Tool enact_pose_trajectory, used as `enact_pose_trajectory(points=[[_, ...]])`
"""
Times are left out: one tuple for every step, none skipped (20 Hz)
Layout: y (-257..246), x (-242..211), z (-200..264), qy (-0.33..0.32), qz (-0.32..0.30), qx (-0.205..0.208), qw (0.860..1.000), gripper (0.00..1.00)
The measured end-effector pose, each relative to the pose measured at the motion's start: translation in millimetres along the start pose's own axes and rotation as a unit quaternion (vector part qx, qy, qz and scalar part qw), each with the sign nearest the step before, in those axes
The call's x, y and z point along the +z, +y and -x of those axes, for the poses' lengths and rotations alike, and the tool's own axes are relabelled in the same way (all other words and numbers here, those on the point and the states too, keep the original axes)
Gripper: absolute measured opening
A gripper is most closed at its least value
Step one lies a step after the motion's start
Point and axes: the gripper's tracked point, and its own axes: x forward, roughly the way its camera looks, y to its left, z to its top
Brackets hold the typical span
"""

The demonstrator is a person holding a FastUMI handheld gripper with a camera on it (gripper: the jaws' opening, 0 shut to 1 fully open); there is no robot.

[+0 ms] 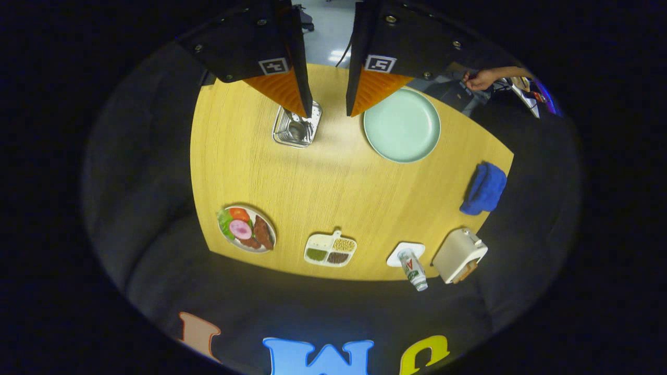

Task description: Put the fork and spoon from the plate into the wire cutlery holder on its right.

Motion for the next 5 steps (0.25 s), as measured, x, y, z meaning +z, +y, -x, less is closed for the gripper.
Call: enact_pose_trajectory(points=[[15.1, 8.6, 2.4, -0.044, -0.009, -0.001, 0.999, 0.39], [27.8, 12.8, 8.0, -0.087, -0.012, -0.001, 0.996, 0.39], [37.8, 22.0, 15.5, -0.136, -0.015, -0.007, 0.991, 0.39], [48.3, 28.2, 24.5, -0.180, -0.019, -0.013, 0.983, 0.38], [56.2, 38.3, 35.9, -0.223, -0.020, -0.019, 0.974, 0.38]])
